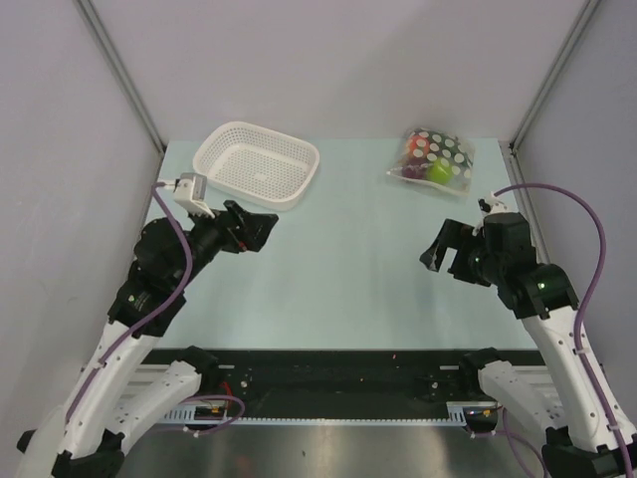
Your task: Open the zip-top bag and remove the fake food
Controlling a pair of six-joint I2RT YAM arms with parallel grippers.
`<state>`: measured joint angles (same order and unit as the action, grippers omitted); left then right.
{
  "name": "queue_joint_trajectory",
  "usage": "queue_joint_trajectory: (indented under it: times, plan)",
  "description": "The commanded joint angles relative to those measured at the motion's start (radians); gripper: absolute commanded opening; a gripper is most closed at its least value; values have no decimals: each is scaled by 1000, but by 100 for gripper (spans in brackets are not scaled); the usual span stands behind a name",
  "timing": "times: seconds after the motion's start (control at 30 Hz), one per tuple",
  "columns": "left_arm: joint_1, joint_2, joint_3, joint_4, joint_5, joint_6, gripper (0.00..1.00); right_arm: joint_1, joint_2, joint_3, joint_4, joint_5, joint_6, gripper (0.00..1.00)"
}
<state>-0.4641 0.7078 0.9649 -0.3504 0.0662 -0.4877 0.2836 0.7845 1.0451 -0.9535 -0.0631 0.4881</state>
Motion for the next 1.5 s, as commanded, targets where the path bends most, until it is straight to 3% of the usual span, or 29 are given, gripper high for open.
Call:
queue_joint_trajectory:
  times: [0.0,0.13,0.37,0.57,0.7,0.83,1.03,1.47]
  plan:
    - [4,61,54,11,59,2,96,-3,57,84,-59,37,-2,100]
    - [4,172,58,76,116,-69,92,-3,136,153,-146,49,4,100]
    - [-1,571,213,184,262,-222,86,-4,268,254,-263,167,0,100]
    - [-62,997,507,218,241,-348,84,-29,378,369,-263,123,14,100]
    - [-94,1261,794,237,189,-474,81,-34,392,360,-255,121,33,99]
    - [-128,1534,1032,174,25,-639,81,-37,375,349,-258,129,47,100]
    - [-153,1691,1143,223,-121,-871,81,-69,354,378,-287,169,12,100]
    - [-160,1858,1205,413,-198,-1003,77,-144,263,380,-317,203,-22,100]
